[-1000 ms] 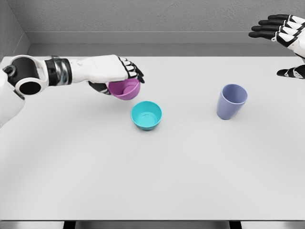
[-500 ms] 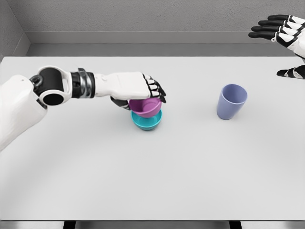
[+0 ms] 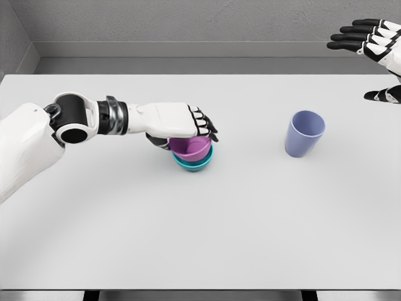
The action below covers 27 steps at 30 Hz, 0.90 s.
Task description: Stacking bowl and cup with both arms
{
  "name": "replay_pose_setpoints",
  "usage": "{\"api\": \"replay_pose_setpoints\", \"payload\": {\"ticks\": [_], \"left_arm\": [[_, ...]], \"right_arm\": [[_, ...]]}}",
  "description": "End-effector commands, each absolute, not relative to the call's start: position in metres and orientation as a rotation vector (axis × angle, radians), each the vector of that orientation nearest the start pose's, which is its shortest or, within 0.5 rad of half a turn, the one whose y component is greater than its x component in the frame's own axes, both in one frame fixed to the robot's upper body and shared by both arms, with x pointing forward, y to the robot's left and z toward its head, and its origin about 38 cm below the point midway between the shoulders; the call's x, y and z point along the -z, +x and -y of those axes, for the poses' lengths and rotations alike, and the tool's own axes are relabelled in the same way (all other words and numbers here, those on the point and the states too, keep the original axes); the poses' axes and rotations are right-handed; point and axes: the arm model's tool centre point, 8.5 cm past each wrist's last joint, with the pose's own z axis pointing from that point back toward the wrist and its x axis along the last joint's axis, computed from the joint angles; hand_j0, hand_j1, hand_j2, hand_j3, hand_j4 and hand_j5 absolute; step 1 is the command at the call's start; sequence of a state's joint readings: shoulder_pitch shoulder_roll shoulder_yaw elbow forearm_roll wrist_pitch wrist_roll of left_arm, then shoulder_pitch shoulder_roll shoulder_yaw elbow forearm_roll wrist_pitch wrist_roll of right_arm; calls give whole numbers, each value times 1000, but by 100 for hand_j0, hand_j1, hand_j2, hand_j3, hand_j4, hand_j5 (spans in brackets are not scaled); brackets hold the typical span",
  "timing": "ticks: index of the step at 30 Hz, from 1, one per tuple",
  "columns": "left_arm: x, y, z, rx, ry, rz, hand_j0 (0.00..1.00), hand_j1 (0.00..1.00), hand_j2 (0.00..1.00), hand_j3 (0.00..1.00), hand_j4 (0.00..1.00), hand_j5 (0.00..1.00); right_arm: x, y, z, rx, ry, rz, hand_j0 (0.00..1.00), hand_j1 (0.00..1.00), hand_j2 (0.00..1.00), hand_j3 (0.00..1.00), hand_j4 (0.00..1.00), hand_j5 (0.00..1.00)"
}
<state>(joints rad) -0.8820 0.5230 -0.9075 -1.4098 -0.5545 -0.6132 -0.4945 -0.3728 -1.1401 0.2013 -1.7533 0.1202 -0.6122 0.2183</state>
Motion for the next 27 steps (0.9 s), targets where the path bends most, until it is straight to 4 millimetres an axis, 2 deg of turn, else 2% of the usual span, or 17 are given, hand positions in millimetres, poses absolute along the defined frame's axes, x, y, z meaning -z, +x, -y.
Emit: {"api": "replay_pose_setpoints", "payload": {"ticks": [1,7,9,11,14,19,22,25,27], "left_arm": [[-213,449,-137,-2831,-347,-1812,100,100,100,100,100,100],[-213,450,-139,-2834,-353,-1811,100,100,100,100,100,100],[-219,451,-143,-2825,-369,-1820,100,100,100,100,100,100],[-224,454,-160,-2842,-406,-1827,100,100,100,100,100,100],[-243,460,-196,-2854,-485,-1902,100,100,100,100,100,100],[-260,458,-265,-2933,-573,-1982,100,100,100,100,100,100],[-261,454,-303,-2988,-627,-2032,100,100,100,100,100,100],[-246,455,-327,-3057,-642,-2077,100,100,100,100,100,100],[-244,455,-338,-3084,-655,-2090,100,100,100,100,100,100]], "right_arm": [[-359,362,364,2374,874,-2544,100,100,100,100,100,100],[-359,362,364,2374,874,-2544,100,100,100,100,100,100],[-360,362,364,2370,877,-2543,100,100,100,100,100,100],[-360,363,365,2373,878,-2545,100,100,100,100,100,100],[-359,362,365,2376,874,-2545,100,100,100,100,100,100],[-358,361,367,2402,880,-2528,100,100,100,100,100,100],[-360,361,367,2386,878,-2540,100,100,100,100,100,100],[-362,361,369,2386,895,-2529,100,100,100,100,100,100],[-362,361,370,2388,899,-2529,100,100,100,100,100,100]]}}
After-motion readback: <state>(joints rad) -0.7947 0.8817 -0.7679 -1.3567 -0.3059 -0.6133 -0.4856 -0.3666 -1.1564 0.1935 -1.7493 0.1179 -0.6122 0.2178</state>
